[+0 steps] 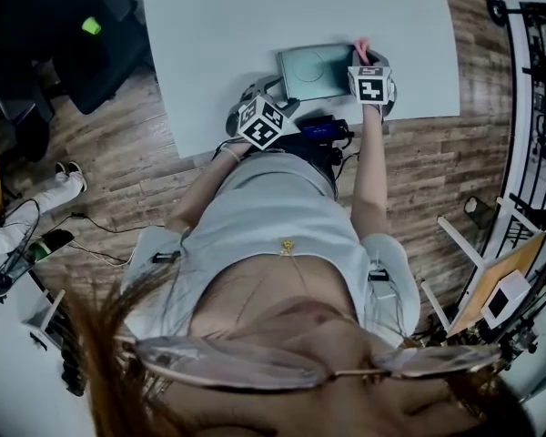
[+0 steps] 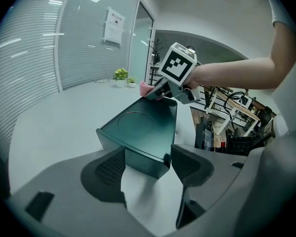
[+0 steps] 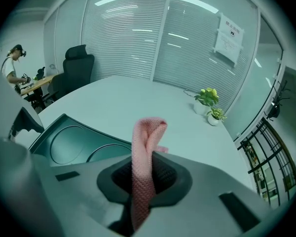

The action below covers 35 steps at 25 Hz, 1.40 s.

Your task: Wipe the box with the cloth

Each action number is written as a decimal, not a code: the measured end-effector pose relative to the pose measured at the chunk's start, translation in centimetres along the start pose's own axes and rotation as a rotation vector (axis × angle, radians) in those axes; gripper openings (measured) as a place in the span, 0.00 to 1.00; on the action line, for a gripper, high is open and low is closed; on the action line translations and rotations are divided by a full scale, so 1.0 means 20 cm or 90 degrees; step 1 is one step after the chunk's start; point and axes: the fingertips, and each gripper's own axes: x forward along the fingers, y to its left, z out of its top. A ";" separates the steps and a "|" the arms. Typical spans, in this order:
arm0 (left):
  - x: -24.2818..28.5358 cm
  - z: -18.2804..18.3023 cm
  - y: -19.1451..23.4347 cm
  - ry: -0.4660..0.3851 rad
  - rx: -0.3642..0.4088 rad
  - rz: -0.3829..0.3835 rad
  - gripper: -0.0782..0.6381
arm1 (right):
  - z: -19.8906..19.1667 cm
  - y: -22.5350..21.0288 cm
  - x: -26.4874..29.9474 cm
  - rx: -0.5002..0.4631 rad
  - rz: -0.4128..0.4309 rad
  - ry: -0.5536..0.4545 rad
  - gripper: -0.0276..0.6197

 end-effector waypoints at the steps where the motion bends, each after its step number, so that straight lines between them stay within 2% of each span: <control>1: 0.00 0.00 0.00 0.001 0.000 0.000 0.51 | 0.00 0.01 0.00 0.004 0.004 -0.001 0.10; 7: 0.01 0.00 0.00 0.000 -0.002 -0.005 0.51 | -0.01 0.04 0.01 0.009 0.040 -0.001 0.10; 12: 0.00 0.00 0.00 -0.002 -0.008 -0.007 0.51 | -0.01 0.11 0.01 -0.010 0.068 0.010 0.10; 23: -0.01 0.00 0.00 -0.001 -0.008 -0.013 0.51 | 0.01 0.22 0.00 0.016 0.134 0.011 0.10; 30: -0.01 0.01 0.00 -0.004 -0.008 -0.016 0.51 | 0.03 0.31 -0.01 0.002 0.160 0.010 0.10; 35: -0.01 0.00 0.00 -0.003 -0.005 -0.014 0.51 | 0.04 0.37 -0.02 0.019 0.180 0.010 0.10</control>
